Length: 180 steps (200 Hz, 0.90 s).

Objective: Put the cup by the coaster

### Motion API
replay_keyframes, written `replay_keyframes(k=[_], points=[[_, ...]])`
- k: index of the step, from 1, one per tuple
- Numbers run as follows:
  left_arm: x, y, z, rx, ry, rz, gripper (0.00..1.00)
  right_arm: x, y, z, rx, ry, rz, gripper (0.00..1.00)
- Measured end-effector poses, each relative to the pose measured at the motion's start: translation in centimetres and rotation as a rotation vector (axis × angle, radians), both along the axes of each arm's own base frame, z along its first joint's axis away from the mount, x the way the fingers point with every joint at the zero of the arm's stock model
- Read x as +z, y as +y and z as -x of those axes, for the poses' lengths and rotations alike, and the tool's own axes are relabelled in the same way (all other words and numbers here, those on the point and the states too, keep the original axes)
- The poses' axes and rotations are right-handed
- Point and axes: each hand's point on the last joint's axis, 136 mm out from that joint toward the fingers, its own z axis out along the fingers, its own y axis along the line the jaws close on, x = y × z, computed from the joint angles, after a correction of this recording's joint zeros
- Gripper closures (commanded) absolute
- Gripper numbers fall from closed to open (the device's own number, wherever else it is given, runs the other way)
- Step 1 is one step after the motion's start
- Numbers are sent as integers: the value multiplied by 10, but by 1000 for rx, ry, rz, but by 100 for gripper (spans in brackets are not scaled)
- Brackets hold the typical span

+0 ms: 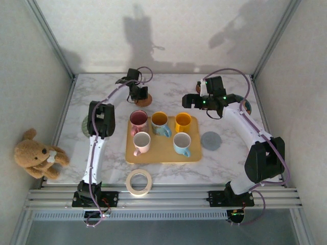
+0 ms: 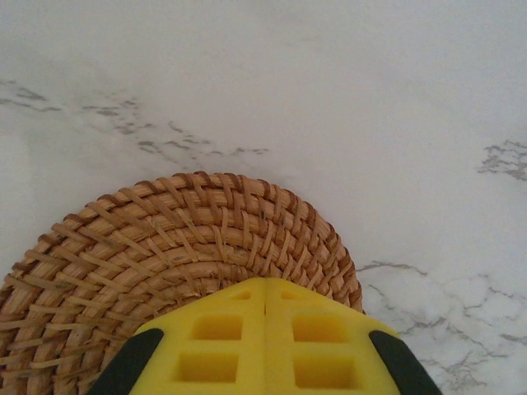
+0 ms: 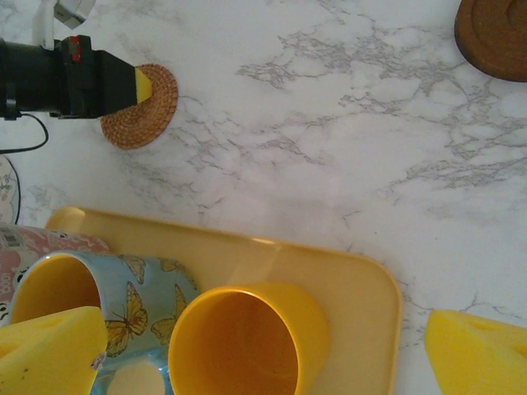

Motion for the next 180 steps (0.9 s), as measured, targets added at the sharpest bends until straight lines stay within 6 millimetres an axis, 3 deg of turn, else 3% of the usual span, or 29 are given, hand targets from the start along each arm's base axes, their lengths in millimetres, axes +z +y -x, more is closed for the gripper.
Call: replay_keyframes(k=[90,180], points=[[1,-32,8,-94,15,36,100,-1,0,0,0,2,0,1],[1,-37,9,-107,33,54,100,-3,0,0,0,-2,-1,1]])
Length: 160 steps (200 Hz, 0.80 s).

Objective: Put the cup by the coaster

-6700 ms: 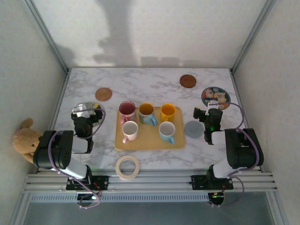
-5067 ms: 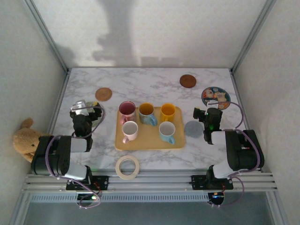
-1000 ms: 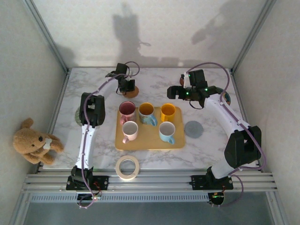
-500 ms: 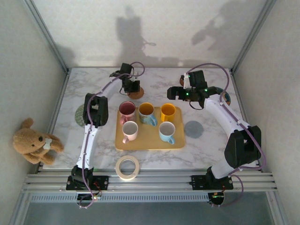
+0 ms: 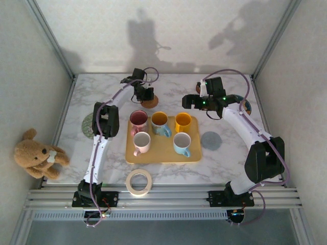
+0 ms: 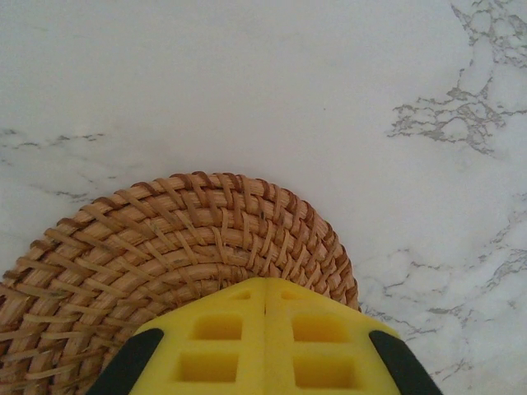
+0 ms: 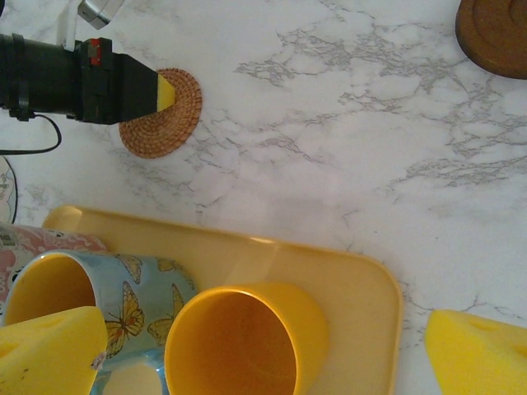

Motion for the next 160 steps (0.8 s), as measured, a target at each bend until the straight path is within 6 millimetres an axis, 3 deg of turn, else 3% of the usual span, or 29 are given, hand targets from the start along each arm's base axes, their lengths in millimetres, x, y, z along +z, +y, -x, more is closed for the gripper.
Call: replay_keyframes(k=[160], points=[[1,-29,0,-48,16,140,100,-1,0,0,0,2,1,1]])
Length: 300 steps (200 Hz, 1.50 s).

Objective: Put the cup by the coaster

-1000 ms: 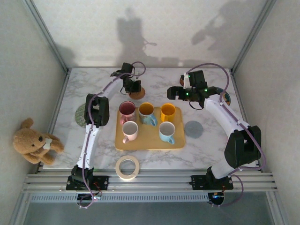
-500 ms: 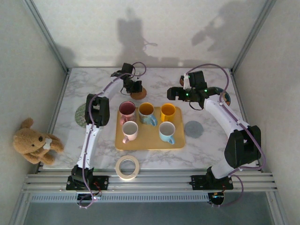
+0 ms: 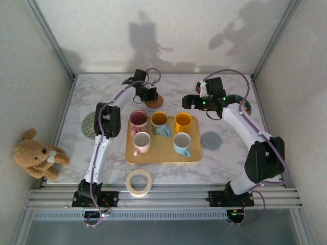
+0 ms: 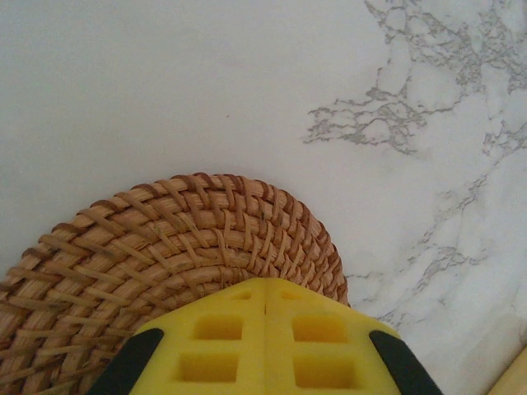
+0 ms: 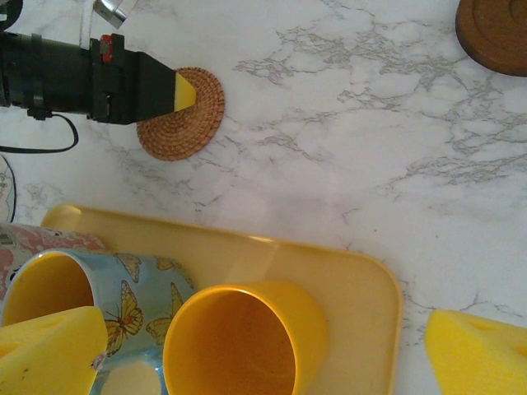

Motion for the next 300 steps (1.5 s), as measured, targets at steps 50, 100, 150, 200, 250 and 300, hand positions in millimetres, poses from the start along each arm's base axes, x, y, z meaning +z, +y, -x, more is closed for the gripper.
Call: replay_keyframes(k=[50,100,150,200,250,300], points=[[-1,0,-1,4,-2,-7,100,0,0,0,0,0,0,1],[-1,4,-4,19,-9,-22,100,0,0,0,1,0,0,1],[-1,11,-8,38,-18,-38,100,0,0,0,0,-2,4,1],[0,9,-7,32,-17,-32,91,0,-1,0,6,-5,10,1],[8,4,-5,8,-26,-11,68,0,0,0,7,-4,7,1],[40,3,-8,24,-61,15,50,0,0,0,7,-4,7,1]])
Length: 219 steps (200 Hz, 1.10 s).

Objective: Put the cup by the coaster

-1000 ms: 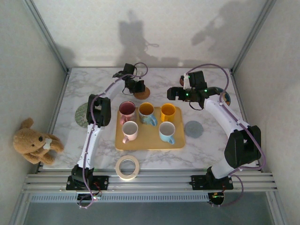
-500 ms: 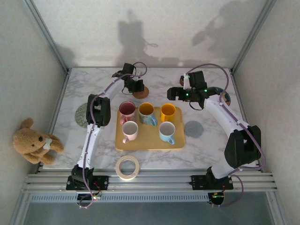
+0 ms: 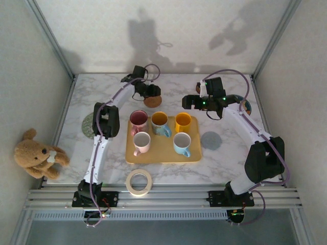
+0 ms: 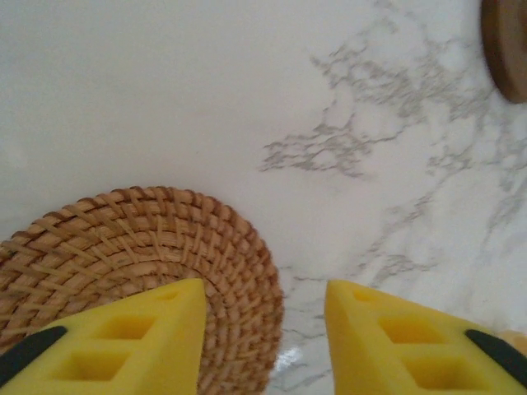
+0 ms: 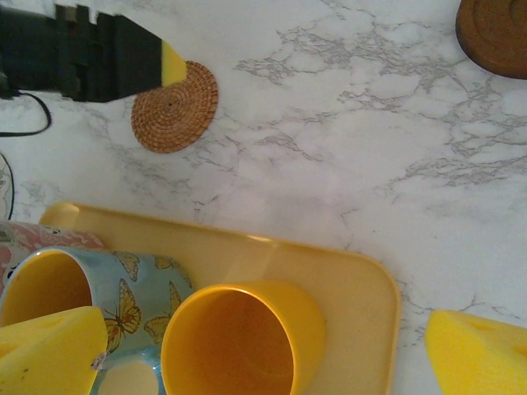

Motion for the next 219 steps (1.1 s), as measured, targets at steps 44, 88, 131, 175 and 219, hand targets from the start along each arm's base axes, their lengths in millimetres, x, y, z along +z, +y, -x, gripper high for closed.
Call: replay_keyframes(k=[44,88,131,175,219], points=[[85,7,-5,43,-142,3,34,7,-5,4,-7,-12,14,1],[178,26,18,102,-292,-25,24,31,-15,17,-28,-45,29,1],[209,57,79,162,-326,-86,0,47,-36,42,-67,-38,86,1],[195,98,131,274,-297,-193,0,52,-54,69,-99,0,133,1],[156,139,176,374,-198,-290,2,35,-60,92,-110,82,140,1]])
